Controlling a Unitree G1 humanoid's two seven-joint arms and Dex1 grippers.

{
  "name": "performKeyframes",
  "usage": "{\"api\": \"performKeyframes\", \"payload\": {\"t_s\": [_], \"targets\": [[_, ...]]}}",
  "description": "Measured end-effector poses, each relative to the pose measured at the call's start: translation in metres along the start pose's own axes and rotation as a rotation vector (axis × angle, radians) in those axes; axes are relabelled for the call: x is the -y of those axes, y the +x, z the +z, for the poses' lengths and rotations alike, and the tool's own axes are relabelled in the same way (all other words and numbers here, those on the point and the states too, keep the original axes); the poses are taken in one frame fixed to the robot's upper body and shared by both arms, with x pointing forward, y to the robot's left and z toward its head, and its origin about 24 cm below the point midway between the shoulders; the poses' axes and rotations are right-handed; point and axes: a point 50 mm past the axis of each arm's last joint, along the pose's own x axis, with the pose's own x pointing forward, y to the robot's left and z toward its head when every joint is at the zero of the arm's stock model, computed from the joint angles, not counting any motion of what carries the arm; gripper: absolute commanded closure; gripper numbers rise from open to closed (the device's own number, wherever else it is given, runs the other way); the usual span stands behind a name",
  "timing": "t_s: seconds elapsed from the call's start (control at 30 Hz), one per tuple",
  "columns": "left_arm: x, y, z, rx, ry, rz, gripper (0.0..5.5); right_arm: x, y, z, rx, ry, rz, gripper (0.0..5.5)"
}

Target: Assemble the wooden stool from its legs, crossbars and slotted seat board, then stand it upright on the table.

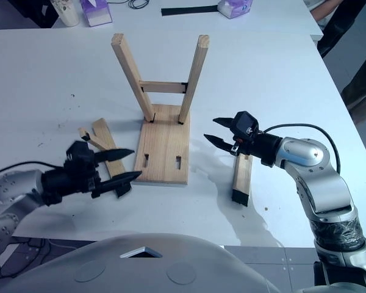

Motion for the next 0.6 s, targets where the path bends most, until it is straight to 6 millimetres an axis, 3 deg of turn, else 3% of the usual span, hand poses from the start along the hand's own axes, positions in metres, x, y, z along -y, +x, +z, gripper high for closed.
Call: {"api": "performKeyframes", "payload": {"t_s": [0.17,0.3,0.6], "targets": [[-0.016,-0.004,-0.044,-0.130,0.027,0.087,2.46,-0.003,0.002,0.000,0.012,0.010,-0.009,3.07],[-0.017,-0.009,-0.060,-0.159,0.034,0.084,2.46,-0.005,0.002,-0.003,0.008,0.021,-0.017,3.07],[-0.036,-0.037,-0.058,-0.257,0.128,0.071,2.46,-0.015,0.001,-0.008,0.014,0.052,-0.049,3.07]]}}
